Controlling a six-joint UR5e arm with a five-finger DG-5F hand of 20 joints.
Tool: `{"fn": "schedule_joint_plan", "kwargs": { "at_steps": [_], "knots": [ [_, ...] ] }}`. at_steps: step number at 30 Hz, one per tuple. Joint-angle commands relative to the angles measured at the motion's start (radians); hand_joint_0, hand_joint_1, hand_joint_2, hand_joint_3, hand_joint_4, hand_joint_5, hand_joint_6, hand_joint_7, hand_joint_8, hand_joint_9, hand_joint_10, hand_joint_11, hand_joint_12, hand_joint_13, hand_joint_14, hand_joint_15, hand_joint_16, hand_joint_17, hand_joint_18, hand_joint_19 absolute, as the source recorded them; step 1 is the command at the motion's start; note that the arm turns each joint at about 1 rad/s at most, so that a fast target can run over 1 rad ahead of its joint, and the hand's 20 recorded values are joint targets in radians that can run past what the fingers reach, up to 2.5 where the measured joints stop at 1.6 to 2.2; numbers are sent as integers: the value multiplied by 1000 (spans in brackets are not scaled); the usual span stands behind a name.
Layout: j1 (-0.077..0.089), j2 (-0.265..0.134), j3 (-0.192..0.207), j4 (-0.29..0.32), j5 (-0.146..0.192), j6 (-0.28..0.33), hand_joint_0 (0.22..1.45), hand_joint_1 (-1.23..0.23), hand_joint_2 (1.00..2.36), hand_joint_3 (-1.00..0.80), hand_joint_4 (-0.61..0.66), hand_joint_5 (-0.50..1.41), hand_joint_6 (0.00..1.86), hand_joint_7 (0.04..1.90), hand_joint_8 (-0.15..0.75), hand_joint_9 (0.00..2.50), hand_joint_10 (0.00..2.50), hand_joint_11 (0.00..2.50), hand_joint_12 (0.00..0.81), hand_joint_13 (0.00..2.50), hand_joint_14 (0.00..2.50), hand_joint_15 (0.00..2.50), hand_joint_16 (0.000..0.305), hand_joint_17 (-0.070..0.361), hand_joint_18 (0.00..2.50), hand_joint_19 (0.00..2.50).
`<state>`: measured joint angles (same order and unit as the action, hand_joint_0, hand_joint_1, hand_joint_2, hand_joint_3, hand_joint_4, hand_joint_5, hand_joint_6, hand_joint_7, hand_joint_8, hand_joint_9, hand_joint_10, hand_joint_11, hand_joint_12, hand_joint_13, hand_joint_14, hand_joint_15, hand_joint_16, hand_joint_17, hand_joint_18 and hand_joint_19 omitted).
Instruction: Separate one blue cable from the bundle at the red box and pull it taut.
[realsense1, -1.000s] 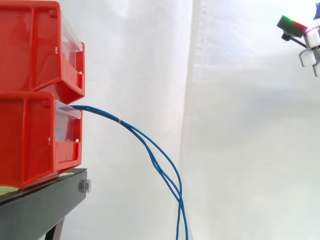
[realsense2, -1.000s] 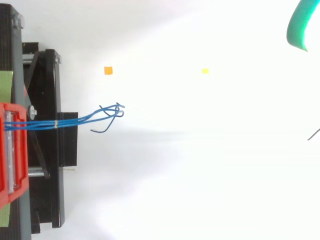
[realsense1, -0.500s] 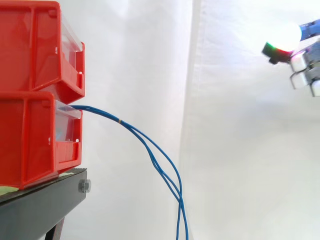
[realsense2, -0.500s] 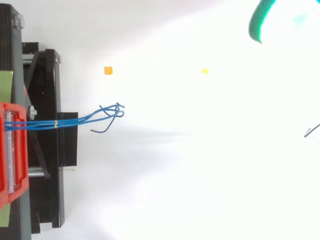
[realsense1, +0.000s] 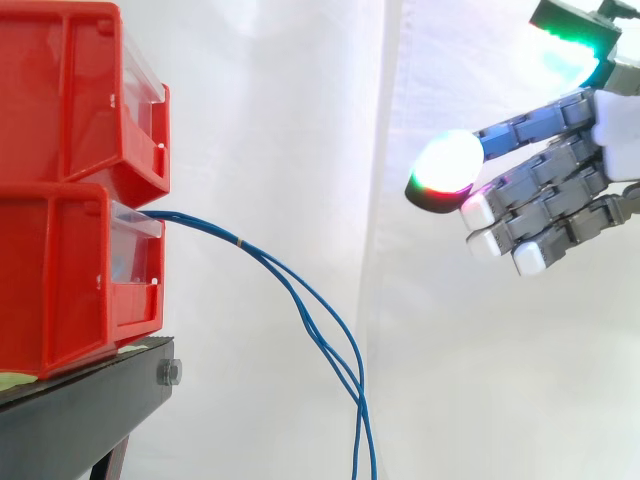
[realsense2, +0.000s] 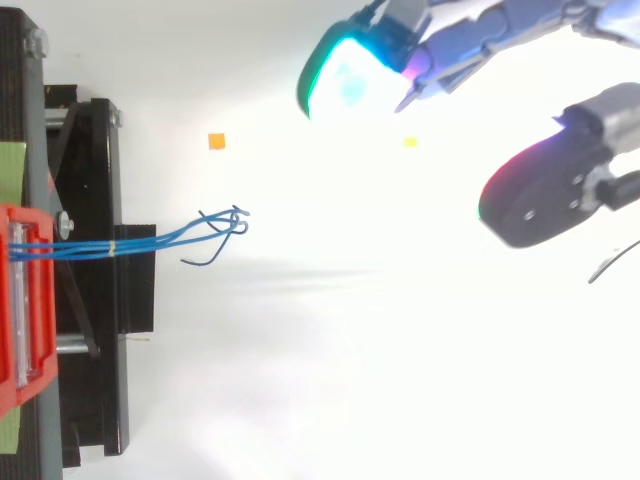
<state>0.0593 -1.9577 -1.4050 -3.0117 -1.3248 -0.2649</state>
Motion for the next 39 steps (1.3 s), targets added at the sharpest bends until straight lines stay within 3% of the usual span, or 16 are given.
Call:
{"fn": "schedule_joint_plan", "kwargs": {
  "at_steps": [1, 5, 11, 12, 14, 16, 17, 19, 23, 29, 33, 36, 38, 39],
  "knots": [
    [16, -13, 12, 37, 33, -11, 544, -616, 1000, -500, 186, -230, 502, 776, 269, 628, 13, 351, 353, 599, 10, 271, 49, 110, 552, 425],
    [37, -29, 12, 77, 67, -57, 545, -615, 1000, -500, 189, -228, 502, 778, 273, 631, 11, 356, 354, 599, 12, 271, 48, 108, 552, 433],
    [56, -69, 29, 112, 98, -62, 548, -613, 1000, -500, 194, -223, 502, 778, 277, 648, 11, 366, 353, 611, 11, 282, 48, 108, 558, 435],
    [59, -102, 43, 122, 99, -57, 548, -613, 1000, -500, 194, -223, 502, 777, 277, 651, 11, 371, 354, 615, 10, 276, 48, 108, 558, 440],
    [60, -162, 116, 102, 90, -33, 549, -613, 1000, -500, 194, -221, 502, 779, 277, 659, 11, 366, 353, 616, 11, 280, 48, 108, 559, 443],
    [62, -182, 146, 83, 78, -25, 549, -613, 1000, -500, 193, -219, 502, 778, 279, 665, 11, 371, 355, 619, 13, 283, 48, 107, 563, 442],
    [62, -230, 189, 54, 55, -16, 550, -613, 1000, -500, 194, -218, 502, 780, 279, 665, 11, 368, 356, 622, 11, 284, 48, 107, 563, 442],
    [60, -248, 202, 39, 45, -10, 550, -610, 1000, -500, 196, -216, 502, 781, 280, 672, 11, 374, 354, 625, 11, 289, 47, 107, 566, 442],
    [59, -262, 204, 42, 45, 9, 550, -610, 1000, -500, 197, -215, 502, 783, 280, 677, 12, 383, 353, 626, 11, 290, 47, 107, 569, 441],
    [57, -305, 207, 139, 76, -5, 552, -608, 1000, -500, 196, -211, 502, 781, 280, 683, 12, 379, 354, 629, 11, 290, 47, 107, 573, 448],
    [59, -316, 209, 155, 87, -2, 551, -607, 1000, -500, 200, -206, 502, 784, 283, 687, 12, 387, 354, 633, 11, 291, 47, 107, 572, 457],
    [60, -342, 215, 191, 91, 0, 550, -608, 1000, -500, 206, -202, 502, 800, 283, 689, 12, 381, 355, 636, 11, 295, 48, 107, 578, 466],
    [59, -391, 244, 221, 84, 13, 550, -608, 1000, -500, 213, -198, 502, 802, 283, 691, 14, 384, 353, 638, 11, 297, 48, 108, 581, 466],
    [59, -391, 244, 221, 84, 13, 552, -608, 1000, -500, 221, -191, 503, 819, 284, 695, 12, 388, 352, 641, 11, 298, 48, 108, 582, 466]
  ]
}}
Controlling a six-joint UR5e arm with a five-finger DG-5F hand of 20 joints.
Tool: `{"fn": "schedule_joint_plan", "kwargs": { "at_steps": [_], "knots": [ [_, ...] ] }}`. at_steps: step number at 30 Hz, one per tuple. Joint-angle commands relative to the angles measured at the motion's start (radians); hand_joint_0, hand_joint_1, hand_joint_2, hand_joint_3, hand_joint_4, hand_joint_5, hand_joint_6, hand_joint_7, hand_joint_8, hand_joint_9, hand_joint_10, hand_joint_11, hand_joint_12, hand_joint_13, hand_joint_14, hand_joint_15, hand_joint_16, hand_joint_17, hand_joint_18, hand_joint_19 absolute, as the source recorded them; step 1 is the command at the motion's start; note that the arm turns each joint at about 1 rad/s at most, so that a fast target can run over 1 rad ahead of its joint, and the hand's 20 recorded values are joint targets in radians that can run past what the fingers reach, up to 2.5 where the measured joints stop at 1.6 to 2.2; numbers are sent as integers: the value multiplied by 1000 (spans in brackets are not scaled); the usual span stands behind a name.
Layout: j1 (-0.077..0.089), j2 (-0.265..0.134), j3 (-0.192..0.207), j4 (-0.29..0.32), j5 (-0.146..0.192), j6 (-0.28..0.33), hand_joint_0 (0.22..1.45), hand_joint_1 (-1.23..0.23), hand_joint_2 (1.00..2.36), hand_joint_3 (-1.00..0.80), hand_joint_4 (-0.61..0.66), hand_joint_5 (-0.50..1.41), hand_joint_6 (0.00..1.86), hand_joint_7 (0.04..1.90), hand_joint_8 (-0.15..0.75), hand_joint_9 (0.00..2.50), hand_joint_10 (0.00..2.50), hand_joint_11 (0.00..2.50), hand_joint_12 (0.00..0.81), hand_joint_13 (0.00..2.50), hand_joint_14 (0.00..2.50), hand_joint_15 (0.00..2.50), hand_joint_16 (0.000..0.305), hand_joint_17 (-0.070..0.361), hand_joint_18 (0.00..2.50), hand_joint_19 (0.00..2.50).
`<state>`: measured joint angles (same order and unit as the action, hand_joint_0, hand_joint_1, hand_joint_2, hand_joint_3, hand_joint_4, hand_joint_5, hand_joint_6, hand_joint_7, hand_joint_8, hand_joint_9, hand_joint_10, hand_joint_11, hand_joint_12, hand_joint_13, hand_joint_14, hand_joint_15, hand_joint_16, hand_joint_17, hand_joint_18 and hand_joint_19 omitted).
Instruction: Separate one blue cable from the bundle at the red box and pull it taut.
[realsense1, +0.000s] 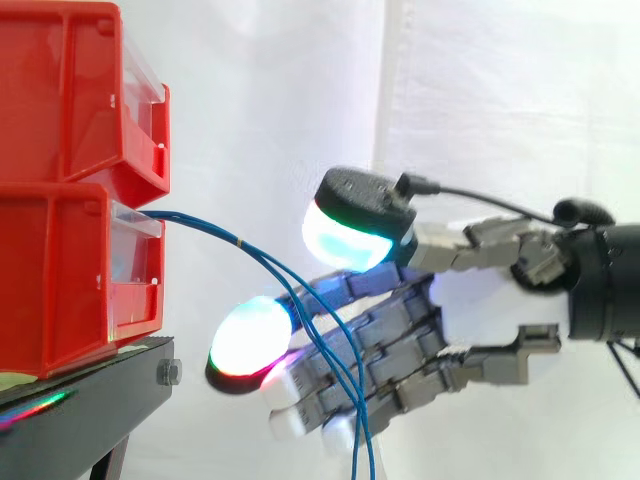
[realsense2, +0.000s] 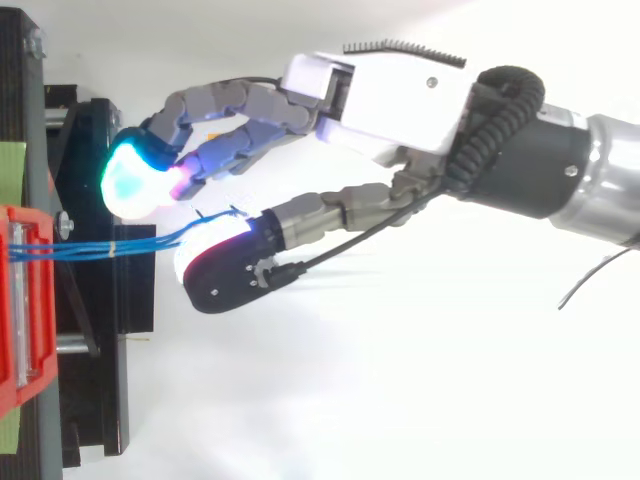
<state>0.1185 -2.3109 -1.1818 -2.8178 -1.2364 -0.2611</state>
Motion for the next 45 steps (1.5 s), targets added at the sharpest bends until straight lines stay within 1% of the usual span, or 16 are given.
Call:
{"fn": "schedule_joint_plan", "kwargs": {
  "at_steps": [1, 2, 3, 4, 7, 10, 15, 19, 21, 25, 27, 31, 33, 36, 39, 45],
  "knots": [
    [0, -47, 36, 28, -9, 22, 552, -609, 1000, -500, 224, -190, 503, 822, 284, 700, 12, 382, 350, 642, 12, 301, 48, 108, 581, 465],
    [0, -47, 36, 28, -9, 22, 552, -610, 1000, -500, 231, -185, 503, 835, 283, 707, 12, 388, 349, 644, 13, 303, 48, 108, 587, 475],
    [0, -59, 54, 29, -17, 28, 554, -608, 1000, -500, 241, -177, 503, 861, 286, 719, 12, 390, 350, 649, 12, 301, 48, 108, 591, 475],
    [0, -59, 60, 29, -18, 28, 556, -607, 1000, -500, 253, -166, 503, 920, 288, 726, 13, 397, 351, 660, 12, 311, 48, 108, 600, 482],
    [3, -59, 62, 31, -23, 23, 559, -606, 1000, -500, 255, -153, 503, 1006, 290, 743, 13, 412, 354, 673, 14, 318, 47, 107, 614, 482],
    [0, -59, 62, 28, -26, 28, 562, -606, 1000, -500, 244, -143, 504, 1072, 292, 764, 15, 430, 351, 680, 13, 328, 48, 107, 616, 483],
    [-5, -59, 62, 21, -44, 42, 571, -609, 1000, -500, 226, -128, 503, 1162, 292, 785, 16, 444, 346, 698, 13, 335, 48, 107, 623, 494],
    [-7, -59, 62, 28, -47, 48, 580, -607, 1001, -500, 221, -122, 503, 1176, 296, 797, 14, 460, 347, 705, 13, 341, 48, 107, 627, 495],
    [-8, -59, 62, 28, -51, 49, 583, -604, 1001, -494, 208, -115, 503, 1215, 294, 816, 15, 468, 345, 713, 13, 347, 47, 107, 631, 503],
    [-11, -59, 62, 28, -77, 74, 585, -582, 1000, -498, 189, -106, 502, 1272, 300, 841, 15, 473, 344, 725, 14, 348, 47, 107, 633, 506],
    [-13, -59, 62, 28, -81, 79, 569, -526, 1000, -500, 196, -105, 502, 1283, 301, 850, 15, 490, 346, 735, 14, 354, 48, 108, 641, 510],
    [-14, -59, 62, 28, -94, 92, 560, -498, 1000, -500, 200, -103, 502, 1299, 302, 858, 15, 493, 351, 743, 14, 359, 49, 110, 650, 518],
    [-17, -59, 62, 26, -106, 103, 557, -495, 1000, -500, 196, -103, 502, 1307, 303, 861, 15, 496, 352, 745, 14, 359, 49, 110, 656, 514],
    [-20, -59, 62, 28, -110, 111, 556, -497, 1000, -500, 203, -100, 501, 1328, 307, 882, 16, 516, 352, 749, 14, 358, 49, 111, 658, 512],
    [-23, -59, 73, 23, -117, 114, 558, -516, 1000, -500, 195, -97, 501, 1355, 310, 899, 16, 516, 353, 763, 15, 371, 49, 111, 666, 512],
    [-23, -59, 82, 28, -123, 114, 576, -548, 1000, -500, 194, -91, 500, 1404, 308, 925, 16, 533, 347, 776, 14, 366, 49, 109, 675, 516]
  ]
}}
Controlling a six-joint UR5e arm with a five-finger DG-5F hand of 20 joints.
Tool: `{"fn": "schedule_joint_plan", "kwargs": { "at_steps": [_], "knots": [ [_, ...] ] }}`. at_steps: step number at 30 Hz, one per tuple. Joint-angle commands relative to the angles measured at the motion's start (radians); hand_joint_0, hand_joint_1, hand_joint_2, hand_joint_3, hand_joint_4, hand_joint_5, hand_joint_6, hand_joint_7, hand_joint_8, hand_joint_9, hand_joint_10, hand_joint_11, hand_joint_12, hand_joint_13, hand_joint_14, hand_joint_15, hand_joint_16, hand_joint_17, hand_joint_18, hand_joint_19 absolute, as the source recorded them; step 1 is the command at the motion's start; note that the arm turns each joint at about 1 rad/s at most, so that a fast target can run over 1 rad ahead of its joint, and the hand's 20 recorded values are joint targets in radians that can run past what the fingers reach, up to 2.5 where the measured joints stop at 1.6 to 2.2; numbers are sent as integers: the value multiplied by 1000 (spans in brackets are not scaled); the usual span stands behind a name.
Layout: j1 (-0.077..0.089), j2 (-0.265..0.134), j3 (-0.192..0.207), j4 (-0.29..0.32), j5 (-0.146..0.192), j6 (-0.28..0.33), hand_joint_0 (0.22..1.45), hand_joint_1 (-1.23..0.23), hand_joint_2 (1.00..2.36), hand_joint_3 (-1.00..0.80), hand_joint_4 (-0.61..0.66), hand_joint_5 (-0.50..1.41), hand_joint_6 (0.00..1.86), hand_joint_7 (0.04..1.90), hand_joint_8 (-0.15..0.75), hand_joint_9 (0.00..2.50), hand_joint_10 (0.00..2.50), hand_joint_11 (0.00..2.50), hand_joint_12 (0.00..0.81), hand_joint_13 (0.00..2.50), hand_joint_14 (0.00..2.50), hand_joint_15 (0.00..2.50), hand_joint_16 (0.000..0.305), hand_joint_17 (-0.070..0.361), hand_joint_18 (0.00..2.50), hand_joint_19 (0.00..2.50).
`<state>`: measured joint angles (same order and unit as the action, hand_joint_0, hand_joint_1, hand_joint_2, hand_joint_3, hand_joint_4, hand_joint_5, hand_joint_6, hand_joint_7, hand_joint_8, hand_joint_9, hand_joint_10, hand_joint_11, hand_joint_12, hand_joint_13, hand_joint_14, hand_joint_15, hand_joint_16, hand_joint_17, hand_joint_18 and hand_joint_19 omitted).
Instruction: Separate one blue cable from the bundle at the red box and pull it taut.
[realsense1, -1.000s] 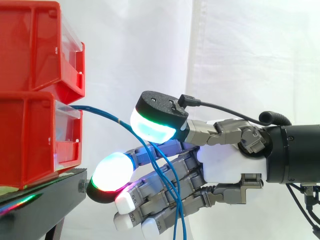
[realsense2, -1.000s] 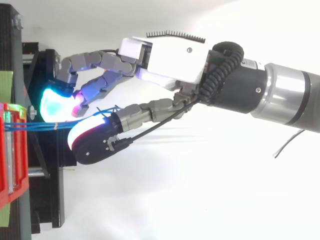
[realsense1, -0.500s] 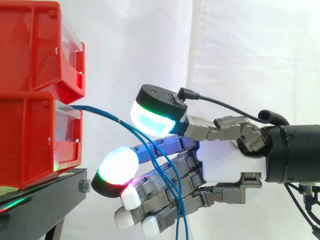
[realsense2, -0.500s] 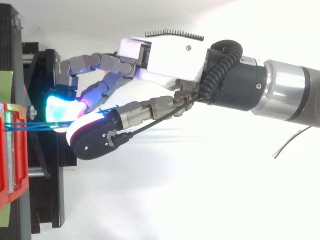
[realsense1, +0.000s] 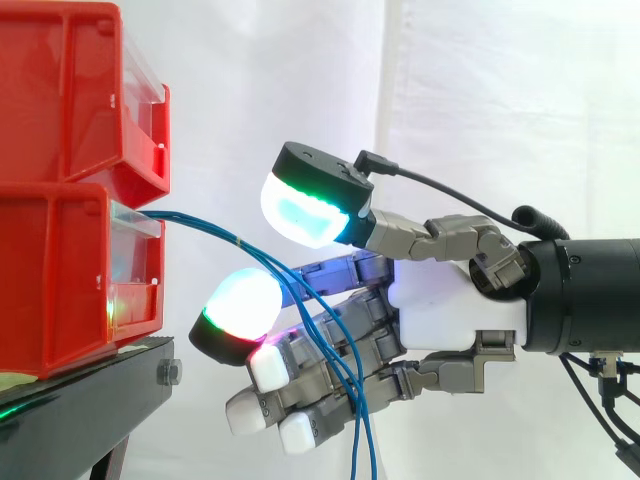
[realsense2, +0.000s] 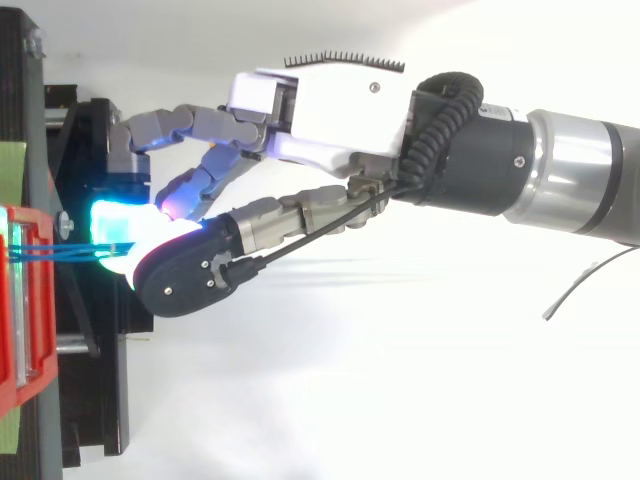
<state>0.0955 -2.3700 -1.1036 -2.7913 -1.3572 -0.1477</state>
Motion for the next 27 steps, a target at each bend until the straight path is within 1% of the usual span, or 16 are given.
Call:
{"fn": "schedule_joint_plan", "kwargs": {
  "at_steps": [1, 11, 20, 23, 25, 27],
  "knots": [
    [-2, 0, 4, 1, -3, 0, 578, -552, 1000, -500, 192, -90, 501, 1412, 305, 926, 16, 534, 347, 779, 14, 368, 48, 109, 676, 516],
    [-2, 0, 14, 3, 0, -1, 604, -624, 1002, -471, 187, -94, 525, 1394, 304, 936, 17, 549, 343, 790, 15, 380, 48, 108, 683, 534],
    [7, 0, 14, 3, 3, 0, 613, -670, 1003, -458, 182, -98, 537, 1389, 300, 935, 17, 556, 342, 793, 15, 388, 48, 107, 688, 545],
    [12, 0, 16, 4, 3, 0, 616, -683, 1005, -447, 182, -102, 559, 1364, 303, 938, 17, 551, 339, 796, 17, 395, 47, 107, 693, 551],
    [12, 0, 16, 6, 3, 0, 627, -701, 1006, -412, 172, -109, 586, 1348, 302, 936, 17, 558, 338, 802, 16, 393, 47, 106, 700, 549],
    [12, 0, 16, 7, 3, 0, 625, -699, 1010, -364, 160, -118, 624, 1291, 301, 935, 20, 569, 341, 807, 16, 400, 47, 106, 705, 558]
  ]
}}
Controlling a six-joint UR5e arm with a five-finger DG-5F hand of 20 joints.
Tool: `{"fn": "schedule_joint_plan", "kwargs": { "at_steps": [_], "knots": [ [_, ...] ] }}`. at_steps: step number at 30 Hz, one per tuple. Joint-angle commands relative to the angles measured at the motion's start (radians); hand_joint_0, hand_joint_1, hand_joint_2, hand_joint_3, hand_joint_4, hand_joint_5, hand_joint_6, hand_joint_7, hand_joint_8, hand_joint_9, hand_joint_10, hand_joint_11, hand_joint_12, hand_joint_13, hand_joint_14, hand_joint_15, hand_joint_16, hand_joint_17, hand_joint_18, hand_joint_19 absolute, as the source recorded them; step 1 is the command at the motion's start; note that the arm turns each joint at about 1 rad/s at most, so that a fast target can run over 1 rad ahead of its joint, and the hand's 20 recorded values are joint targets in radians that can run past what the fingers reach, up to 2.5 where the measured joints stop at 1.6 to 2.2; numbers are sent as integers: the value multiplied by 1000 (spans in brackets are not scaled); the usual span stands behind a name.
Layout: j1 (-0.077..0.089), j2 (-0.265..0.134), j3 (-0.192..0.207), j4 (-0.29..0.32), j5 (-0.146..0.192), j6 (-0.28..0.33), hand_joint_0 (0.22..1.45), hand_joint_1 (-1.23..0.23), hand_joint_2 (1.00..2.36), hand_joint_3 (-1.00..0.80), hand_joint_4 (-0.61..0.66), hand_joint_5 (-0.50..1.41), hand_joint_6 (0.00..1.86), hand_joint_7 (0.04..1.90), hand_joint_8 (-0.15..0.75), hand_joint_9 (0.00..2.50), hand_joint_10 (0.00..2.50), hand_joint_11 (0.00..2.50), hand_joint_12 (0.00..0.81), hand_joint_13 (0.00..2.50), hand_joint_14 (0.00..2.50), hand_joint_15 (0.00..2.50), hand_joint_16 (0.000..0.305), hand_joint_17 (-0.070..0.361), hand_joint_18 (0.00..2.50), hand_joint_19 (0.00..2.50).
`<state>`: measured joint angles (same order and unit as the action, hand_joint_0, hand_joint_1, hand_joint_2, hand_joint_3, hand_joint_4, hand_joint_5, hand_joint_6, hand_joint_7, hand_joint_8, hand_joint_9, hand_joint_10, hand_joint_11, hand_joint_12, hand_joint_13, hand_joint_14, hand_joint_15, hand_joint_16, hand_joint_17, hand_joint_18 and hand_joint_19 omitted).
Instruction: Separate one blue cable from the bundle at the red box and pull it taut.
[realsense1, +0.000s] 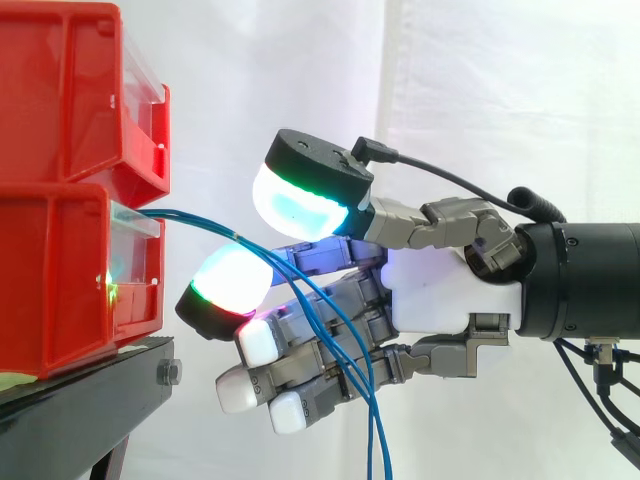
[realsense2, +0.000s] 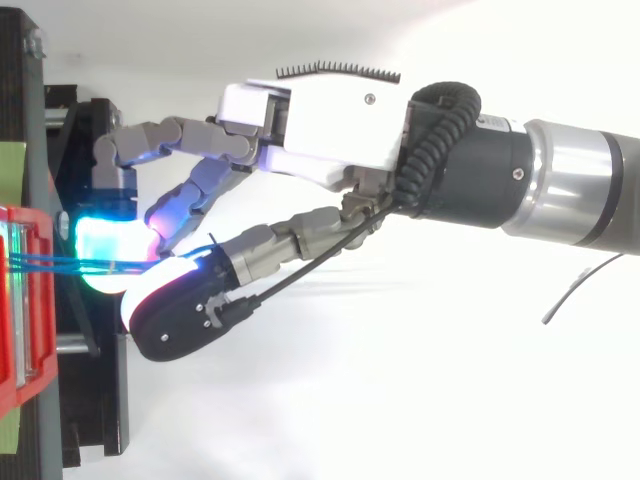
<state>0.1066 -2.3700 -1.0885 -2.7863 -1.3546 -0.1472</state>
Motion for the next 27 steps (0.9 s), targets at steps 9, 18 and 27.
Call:
{"fn": "schedule_joint_plan", "kwargs": {
  "at_steps": [9, 18, 27],
  "knots": [
    [2, 0, 2, 11, -1, 3, 615, -671, 1017, -229, 170, -132, 676, 1228, 304, 936, 23, 627, 344, 810, 16, 416, 47, 106, 719, 581],
    [1, 0, 1, 11, -3, 14, 591, -701, 1008, -394, 181, -160, 828, 1134, 319, 1022, 21, 740, 356, 858, 17, 432, 47, 106, 763, 578],
    [2, 0, 2, 11, 0, 14, 584, -672, 1001, -485, 181, -153, 832, 1129, 323, 1054, 23, 752, 358, 872, 18, 436, 47, 106, 774, 591]
  ]
}}
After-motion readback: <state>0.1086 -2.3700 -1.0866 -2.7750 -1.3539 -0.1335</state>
